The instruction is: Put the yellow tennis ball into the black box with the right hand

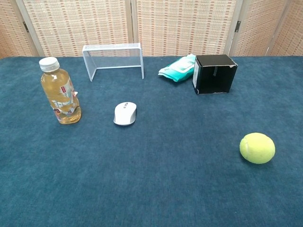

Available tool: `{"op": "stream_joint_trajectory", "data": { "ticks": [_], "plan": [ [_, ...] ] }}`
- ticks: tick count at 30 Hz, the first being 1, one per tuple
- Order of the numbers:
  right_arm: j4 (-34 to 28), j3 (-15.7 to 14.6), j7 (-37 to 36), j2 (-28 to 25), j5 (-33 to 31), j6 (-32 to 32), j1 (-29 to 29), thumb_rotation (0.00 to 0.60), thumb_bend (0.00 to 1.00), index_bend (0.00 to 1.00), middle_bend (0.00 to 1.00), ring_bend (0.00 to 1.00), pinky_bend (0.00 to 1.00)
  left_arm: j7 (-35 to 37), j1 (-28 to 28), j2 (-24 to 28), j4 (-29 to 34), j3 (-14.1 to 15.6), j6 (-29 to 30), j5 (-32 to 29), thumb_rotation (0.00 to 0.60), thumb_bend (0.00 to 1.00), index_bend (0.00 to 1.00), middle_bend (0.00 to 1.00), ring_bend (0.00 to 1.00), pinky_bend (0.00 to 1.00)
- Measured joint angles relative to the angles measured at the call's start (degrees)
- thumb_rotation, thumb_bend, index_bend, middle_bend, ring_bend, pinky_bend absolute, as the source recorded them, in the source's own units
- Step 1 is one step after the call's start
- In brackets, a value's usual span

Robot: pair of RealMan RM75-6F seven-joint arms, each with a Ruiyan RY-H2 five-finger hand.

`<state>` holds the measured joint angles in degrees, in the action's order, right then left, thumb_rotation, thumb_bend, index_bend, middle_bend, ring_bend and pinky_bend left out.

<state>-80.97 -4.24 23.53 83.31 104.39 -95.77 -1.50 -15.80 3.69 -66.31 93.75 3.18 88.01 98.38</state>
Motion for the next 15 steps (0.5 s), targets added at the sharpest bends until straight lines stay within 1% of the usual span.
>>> {"op": "stream_joint_trajectory", "data": {
  "ticks": [2, 4, 9, 15],
  "plan": [
    [1.0, -0.2, 0.6, 1.0, 0.1, 0.4, -0.1, 0.600, 0.90, 0.73, 0.79, 0.53, 0.69, 0.1, 0.0, 0.0, 0.0, 0.1, 0.0, 0.1, 0.600, 0.36, 0.13, 0.11, 0.04, 0.27],
    [1.8, -0.3, 1.3, 2.0, 0.0, 1.1, -0.2, 0.600, 0.90, 0.77, 0.84, 0.57, 0.72, 0.2, 0.0, 0.1, 0.0, 0.1, 0.1, 0.2, 0.600, 0.36, 0.13, 0.11, 0.04, 0.27],
    [4.0, -0.1, 2.8, 4.5, -1.1, 3.8, 0.2, 0.600, 0.91, 0.79, 0.91, 0.65, 0.76, 0.0, 0.0, 0.1, 0.1, 0.1, -0.1, 0.1, 0.600, 0.36, 0.13, 0.11, 0.04, 0.27],
    [7.1, -0.1, 2.3, 7.7, -2.0, 6.2, 0.9, 0.600, 0.91, 0.80, 0.96, 0.68, 0.76, -0.3, 0.0, 0.0, 0.1, 0.2, -0.1, 0.4, 0.600, 0.36, 0.13, 0.11, 0.04, 0.27]
  ]
}}
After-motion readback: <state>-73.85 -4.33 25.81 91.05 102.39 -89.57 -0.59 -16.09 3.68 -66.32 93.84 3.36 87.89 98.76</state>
